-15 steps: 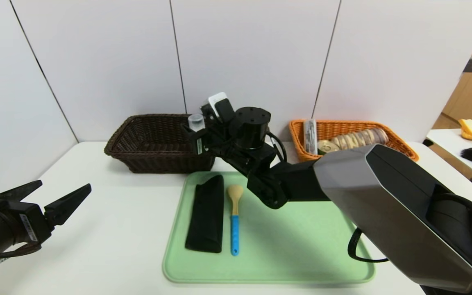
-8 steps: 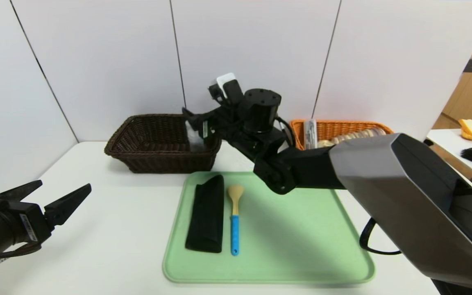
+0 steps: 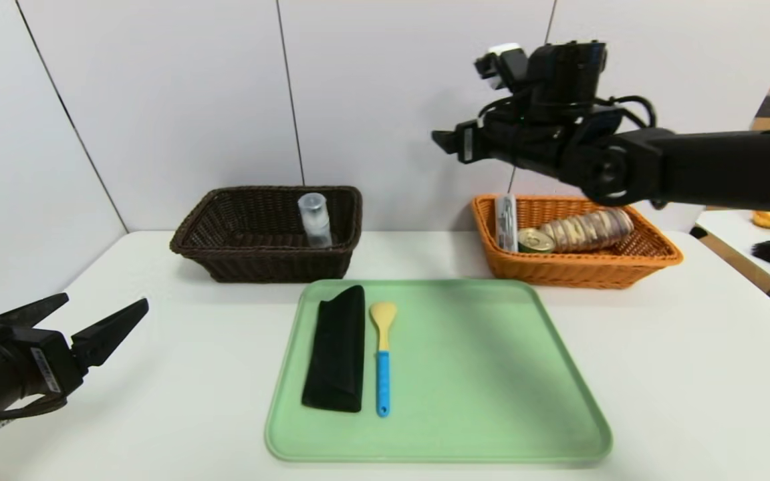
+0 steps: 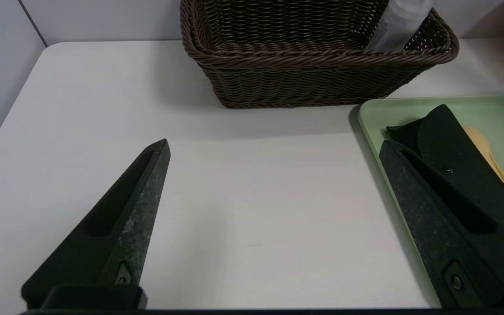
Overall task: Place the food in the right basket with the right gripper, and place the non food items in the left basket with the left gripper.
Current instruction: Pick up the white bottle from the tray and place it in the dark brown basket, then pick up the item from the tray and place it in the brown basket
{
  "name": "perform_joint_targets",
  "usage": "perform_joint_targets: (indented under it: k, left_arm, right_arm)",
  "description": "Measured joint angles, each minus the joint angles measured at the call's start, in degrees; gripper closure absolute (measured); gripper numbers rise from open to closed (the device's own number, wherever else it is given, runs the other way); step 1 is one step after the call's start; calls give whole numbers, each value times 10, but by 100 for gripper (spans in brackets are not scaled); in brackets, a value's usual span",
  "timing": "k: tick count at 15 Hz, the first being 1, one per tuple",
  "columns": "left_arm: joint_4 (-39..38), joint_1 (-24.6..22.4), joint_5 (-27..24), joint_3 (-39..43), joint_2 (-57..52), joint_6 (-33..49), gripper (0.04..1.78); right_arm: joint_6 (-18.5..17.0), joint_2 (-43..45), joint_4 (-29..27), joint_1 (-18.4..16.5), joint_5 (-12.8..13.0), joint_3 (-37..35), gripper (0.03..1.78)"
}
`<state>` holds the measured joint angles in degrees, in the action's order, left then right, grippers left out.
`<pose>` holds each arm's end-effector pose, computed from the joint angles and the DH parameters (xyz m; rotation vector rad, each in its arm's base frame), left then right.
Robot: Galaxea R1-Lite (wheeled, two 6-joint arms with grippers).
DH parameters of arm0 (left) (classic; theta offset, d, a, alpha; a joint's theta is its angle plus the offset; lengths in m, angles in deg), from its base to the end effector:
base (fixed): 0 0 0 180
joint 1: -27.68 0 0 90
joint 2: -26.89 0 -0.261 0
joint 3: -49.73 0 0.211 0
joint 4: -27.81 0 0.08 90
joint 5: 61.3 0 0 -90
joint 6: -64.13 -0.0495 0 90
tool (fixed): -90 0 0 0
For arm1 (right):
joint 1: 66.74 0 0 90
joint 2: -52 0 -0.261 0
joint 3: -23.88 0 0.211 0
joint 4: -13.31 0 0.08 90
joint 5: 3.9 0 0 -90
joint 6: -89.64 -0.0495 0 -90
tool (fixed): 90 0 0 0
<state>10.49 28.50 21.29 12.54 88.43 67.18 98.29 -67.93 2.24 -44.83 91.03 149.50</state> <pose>0.1959 -0.0092 0.1267 -0.0601 0.1264 -0.1402 0.4366 0.1710 0.2350 -0.1716 0.0692 0.3026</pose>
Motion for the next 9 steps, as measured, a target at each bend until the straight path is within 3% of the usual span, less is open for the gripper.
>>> perform_joint_targets:
  k: [4,9]
  left_arm:
    - [0,0,0,0,0,0,13]
    - [0,0,0,1,-1,0,13]
  right_arm:
    - [-13,40,-124,-82,4,-7,15]
    - [-46,49,-150,-101,4,-49,12]
